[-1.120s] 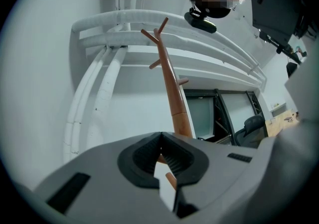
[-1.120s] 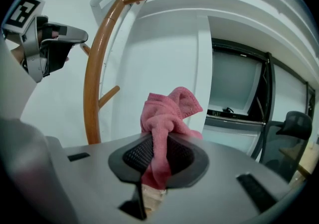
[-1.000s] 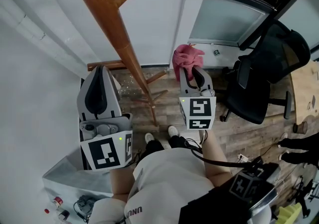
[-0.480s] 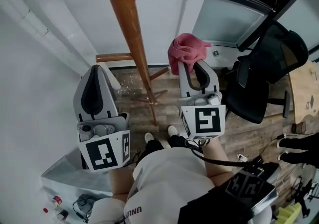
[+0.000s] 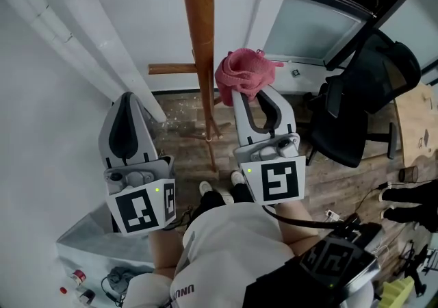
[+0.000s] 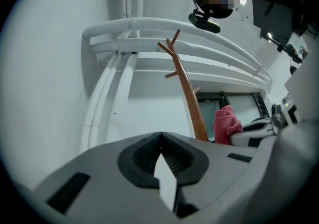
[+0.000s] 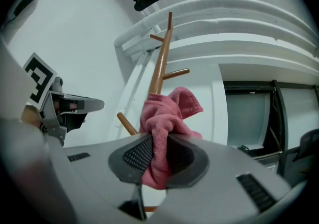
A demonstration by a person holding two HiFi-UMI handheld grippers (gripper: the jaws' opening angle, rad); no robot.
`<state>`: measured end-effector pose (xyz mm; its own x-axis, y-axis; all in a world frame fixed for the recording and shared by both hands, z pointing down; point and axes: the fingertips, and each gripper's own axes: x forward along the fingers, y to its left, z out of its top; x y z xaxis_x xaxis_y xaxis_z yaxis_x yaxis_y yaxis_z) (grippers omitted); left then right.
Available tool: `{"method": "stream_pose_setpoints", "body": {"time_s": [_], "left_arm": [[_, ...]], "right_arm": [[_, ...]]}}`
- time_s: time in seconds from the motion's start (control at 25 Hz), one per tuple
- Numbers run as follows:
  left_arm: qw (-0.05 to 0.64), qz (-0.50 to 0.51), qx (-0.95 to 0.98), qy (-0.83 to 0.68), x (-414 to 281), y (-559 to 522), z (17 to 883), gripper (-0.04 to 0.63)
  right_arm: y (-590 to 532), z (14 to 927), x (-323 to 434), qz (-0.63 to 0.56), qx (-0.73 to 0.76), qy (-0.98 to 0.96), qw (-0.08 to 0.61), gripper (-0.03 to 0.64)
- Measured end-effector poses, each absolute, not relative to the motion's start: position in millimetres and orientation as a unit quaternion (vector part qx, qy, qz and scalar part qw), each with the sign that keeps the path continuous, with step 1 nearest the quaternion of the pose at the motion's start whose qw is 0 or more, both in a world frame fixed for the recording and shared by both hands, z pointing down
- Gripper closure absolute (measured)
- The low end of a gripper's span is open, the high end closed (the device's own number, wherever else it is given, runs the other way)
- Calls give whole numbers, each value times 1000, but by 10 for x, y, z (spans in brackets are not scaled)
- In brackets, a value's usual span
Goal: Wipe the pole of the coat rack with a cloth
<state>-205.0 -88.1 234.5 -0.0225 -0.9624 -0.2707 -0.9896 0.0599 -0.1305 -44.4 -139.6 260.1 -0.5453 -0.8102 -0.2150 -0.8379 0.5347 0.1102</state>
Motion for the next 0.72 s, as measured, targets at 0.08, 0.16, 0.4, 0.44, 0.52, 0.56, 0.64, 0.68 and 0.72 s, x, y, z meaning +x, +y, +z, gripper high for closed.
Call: {"method": "stream_pose_setpoints", "body": {"time_s": [0.08,0.16,0.4,0.44,0.52,0.56,0.64,0.68,0.72], "left_arm": [[143,49,-683,715,-2092,-858,2353,580],[143,52,-681,717,-2139,-835,2352,580],[140,56,-676,721,-2273,-786,2377,580],[140,57,-675,722,-2296,-777,2377,580],[139,58,-674,723,-2344,-761,2378,580],[138,58,-674,724,-2367,-757,2381,580],[135,59,-673,725,-2401,-757,2395,580],[134,59,-673,725,-2416,-759,2404,580],[134,59,-673,725,-2431,-762,2410,580]], "right_arm": [[-1359,2572,-516,102,-468,875,72,546],[-1329,2553,-598,104,-463,877,73,546],[-1295,2555,-806,106,-455,881,70,546],[-1293,2555,-832,106,-455,881,69,546],[-1293,2556,-881,107,-456,881,67,546],[-1296,2559,-903,108,-458,880,66,546],[-1308,2575,-936,108,-460,879,63,546],[-1317,2587,-951,108,-461,879,60,546],[-1327,2597,-968,108,-461,879,58,546]]}}
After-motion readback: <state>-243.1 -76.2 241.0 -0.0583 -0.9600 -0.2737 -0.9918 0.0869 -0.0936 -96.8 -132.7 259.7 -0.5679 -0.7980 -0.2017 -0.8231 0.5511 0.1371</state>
